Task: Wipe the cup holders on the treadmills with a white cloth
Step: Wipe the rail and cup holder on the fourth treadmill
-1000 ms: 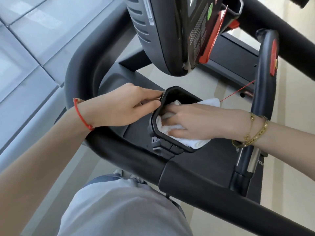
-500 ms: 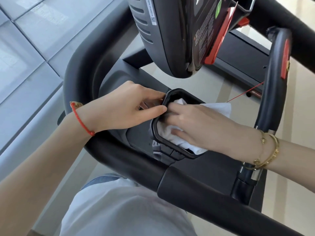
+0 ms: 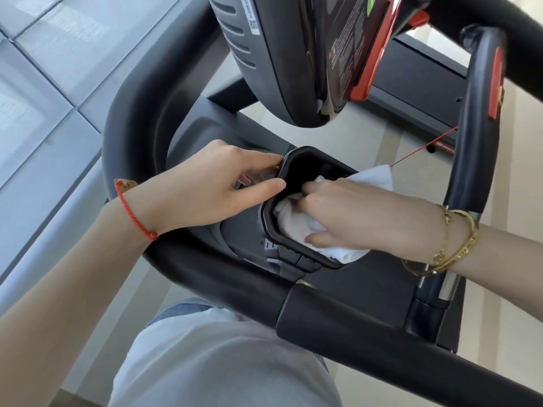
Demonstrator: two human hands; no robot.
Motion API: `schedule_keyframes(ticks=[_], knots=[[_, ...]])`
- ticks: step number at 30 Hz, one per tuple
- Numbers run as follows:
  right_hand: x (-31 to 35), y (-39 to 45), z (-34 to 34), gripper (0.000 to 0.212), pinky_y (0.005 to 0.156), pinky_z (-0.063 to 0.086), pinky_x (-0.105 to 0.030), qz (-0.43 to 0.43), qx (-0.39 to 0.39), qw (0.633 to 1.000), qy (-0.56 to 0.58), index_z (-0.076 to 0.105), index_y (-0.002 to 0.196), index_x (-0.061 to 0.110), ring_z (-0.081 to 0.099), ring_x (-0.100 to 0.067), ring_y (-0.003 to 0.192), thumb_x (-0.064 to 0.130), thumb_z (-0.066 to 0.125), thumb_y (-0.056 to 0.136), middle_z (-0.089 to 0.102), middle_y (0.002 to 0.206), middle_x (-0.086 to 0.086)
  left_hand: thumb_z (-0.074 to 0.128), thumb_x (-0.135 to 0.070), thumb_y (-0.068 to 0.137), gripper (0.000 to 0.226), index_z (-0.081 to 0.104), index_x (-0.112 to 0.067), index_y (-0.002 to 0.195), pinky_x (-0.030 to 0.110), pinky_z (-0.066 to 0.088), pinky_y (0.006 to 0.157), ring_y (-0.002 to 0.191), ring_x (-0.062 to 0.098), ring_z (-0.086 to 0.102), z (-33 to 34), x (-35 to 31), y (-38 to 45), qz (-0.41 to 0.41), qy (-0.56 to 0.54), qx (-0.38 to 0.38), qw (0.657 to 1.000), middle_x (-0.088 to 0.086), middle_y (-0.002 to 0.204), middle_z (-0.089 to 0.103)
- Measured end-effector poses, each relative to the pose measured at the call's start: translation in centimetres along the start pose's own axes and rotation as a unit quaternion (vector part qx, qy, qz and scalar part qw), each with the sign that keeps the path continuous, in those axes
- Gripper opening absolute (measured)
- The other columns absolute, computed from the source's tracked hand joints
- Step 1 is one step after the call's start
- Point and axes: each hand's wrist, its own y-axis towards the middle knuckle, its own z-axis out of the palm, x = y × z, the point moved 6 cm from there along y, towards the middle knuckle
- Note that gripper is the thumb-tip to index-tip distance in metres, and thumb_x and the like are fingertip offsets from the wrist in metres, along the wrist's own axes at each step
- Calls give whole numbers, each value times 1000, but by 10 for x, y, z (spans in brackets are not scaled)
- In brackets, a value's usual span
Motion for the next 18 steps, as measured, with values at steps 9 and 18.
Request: schedule_keyframes(ticks=[9, 18], knots=[[-1, -19, -6, 25, 74, 51, -29, -7, -147, 979, 139, 65, 109, 10, 60, -20, 89, 12, 59, 85, 64, 103, -8, 57, -35, 94, 37, 67, -17, 126, -7, 34, 71, 95, -3, 65, 2, 4, 0, -1, 15, 7, 1000, -7, 93, 77], [0, -1, -8, 33, 87, 48, -41, -35, -76, 984, 155, 61, 122, 12, 57, -27, 104, 22, 58, 90, 59, 119, -9, 57, -34, 94, 37, 67, -21, 127, -6, 35, 73, 94, -5, 67, 3, 2, 2, 4, 4, 14, 1000, -11, 93, 77]])
